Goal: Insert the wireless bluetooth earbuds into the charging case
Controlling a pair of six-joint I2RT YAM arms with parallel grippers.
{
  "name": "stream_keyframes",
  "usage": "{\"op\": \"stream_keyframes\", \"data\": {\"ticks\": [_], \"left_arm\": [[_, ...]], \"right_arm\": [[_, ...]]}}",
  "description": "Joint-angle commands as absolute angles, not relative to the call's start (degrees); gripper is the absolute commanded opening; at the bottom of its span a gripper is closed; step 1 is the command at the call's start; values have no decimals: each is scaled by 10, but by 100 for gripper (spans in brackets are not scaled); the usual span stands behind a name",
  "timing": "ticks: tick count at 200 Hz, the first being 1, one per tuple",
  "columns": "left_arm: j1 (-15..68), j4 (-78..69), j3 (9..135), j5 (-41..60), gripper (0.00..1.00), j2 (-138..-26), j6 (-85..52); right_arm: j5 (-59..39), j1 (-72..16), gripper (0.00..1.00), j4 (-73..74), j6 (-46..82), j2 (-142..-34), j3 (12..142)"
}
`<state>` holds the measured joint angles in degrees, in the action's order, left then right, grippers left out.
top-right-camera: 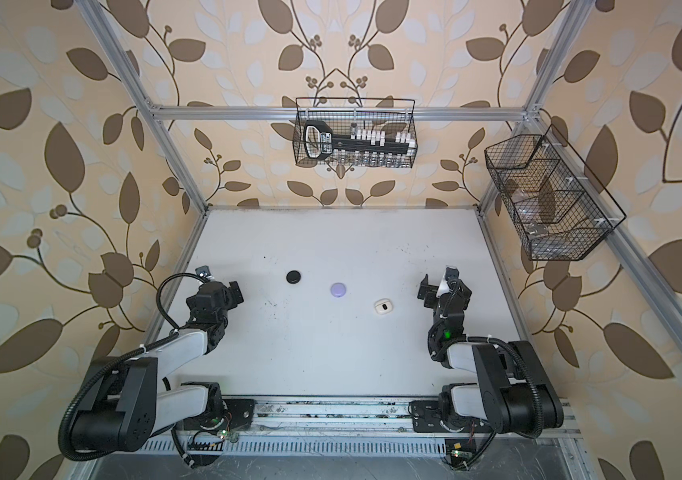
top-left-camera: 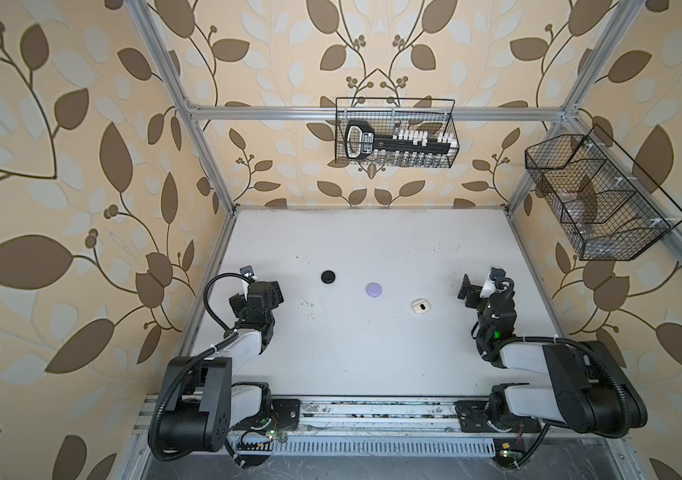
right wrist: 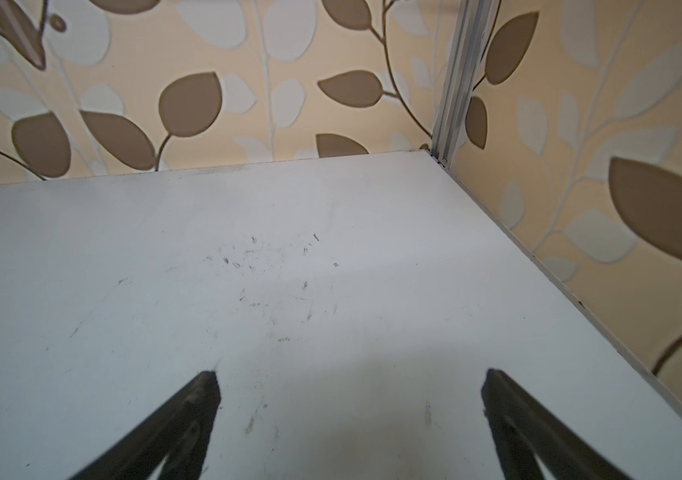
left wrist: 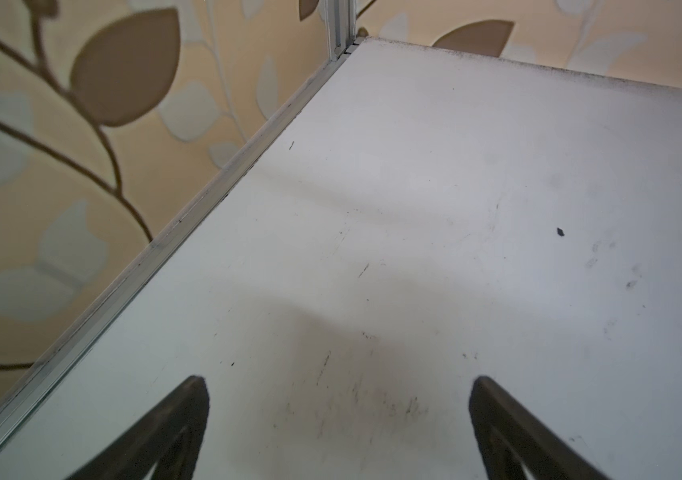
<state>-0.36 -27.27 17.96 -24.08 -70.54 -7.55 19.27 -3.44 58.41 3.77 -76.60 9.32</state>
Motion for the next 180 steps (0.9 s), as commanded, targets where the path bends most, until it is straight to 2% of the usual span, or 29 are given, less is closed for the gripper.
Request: {"op": "stream_keyframes", "data": {"ticks": [1, 27, 41, 59, 78, 93, 180], "left_arm": [[-16, -346, 183, -213, 99, -703, -50], [-26, -330, 205, -147, 99, -725, -38], [-28, -428, 175, -87, 99, -743, -47], [-47, -500, 156, -136, 99, -804, -89], [-54, -487, 188, -77, 99, -856, -65], [-53, -442, 204, -70, 99, -848, -62], [-49, -442, 207, -61, 99, -850, -56]], "right_arm": [[197, -40, 100, 606, 27, -768, 88], [197, -41, 100, 606, 27, -769, 87], [199, -42, 100, 606, 27, -769, 88], [198, -42, 100, 606, 27, -769, 89], [198, -42, 100, 605, 27, -769, 89], [199, -42, 100, 605, 27, -769, 88], [198, -42, 100, 606, 27, -769, 89]]}}
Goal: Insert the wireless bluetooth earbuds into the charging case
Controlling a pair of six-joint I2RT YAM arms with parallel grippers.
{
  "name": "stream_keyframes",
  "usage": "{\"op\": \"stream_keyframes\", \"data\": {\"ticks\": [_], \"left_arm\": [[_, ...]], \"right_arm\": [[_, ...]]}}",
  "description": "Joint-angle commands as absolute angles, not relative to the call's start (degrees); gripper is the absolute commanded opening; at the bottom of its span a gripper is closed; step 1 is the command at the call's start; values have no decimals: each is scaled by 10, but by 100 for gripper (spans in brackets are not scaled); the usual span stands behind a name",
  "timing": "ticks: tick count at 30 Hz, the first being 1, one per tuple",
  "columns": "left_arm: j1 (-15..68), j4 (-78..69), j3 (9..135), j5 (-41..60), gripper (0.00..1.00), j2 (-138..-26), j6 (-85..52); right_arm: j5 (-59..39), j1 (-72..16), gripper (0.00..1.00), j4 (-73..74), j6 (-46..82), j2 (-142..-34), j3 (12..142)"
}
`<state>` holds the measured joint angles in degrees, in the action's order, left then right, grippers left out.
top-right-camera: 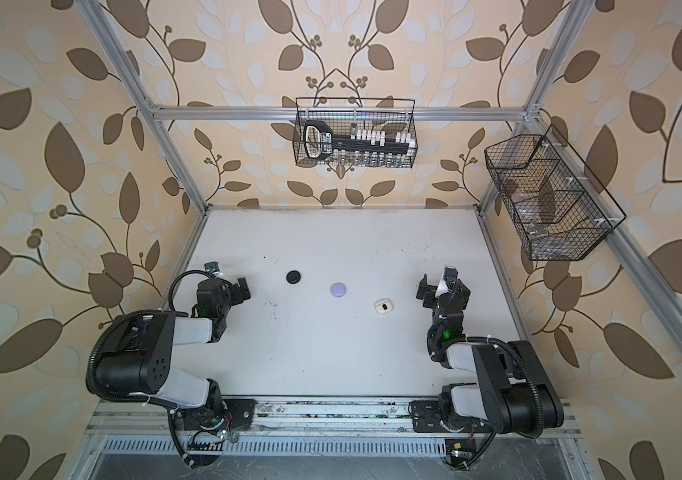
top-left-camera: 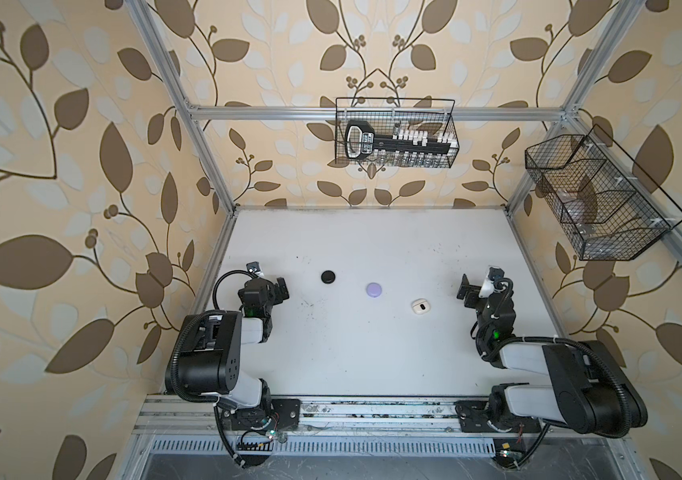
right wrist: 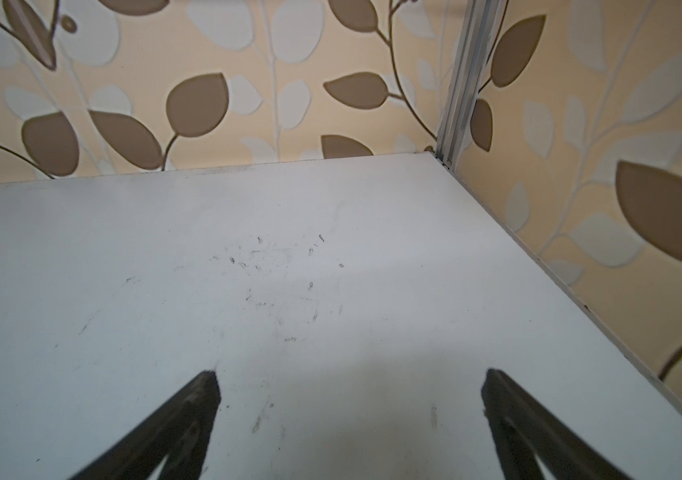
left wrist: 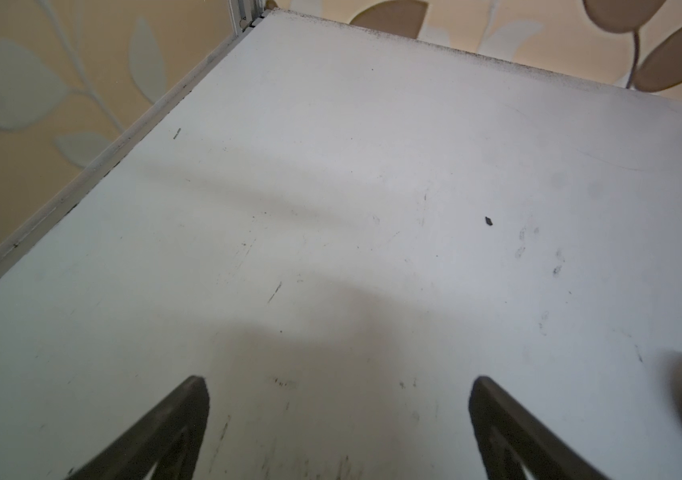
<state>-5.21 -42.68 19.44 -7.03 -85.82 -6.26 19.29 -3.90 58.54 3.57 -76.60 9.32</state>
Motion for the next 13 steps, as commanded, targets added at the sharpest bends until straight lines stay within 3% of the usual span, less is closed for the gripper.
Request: {"op": "stream_keyframes", "data": {"ticks": [1, 13], "left_arm": [[-49, -442, 207, -61, 99, -850, -56], [-49, -442, 207, -61, 99, -850, -56]], "right_arm": [[199, -42, 100, 606, 27, -769, 89], [210, -50, 100, 611, 20, -769, 86]]}}
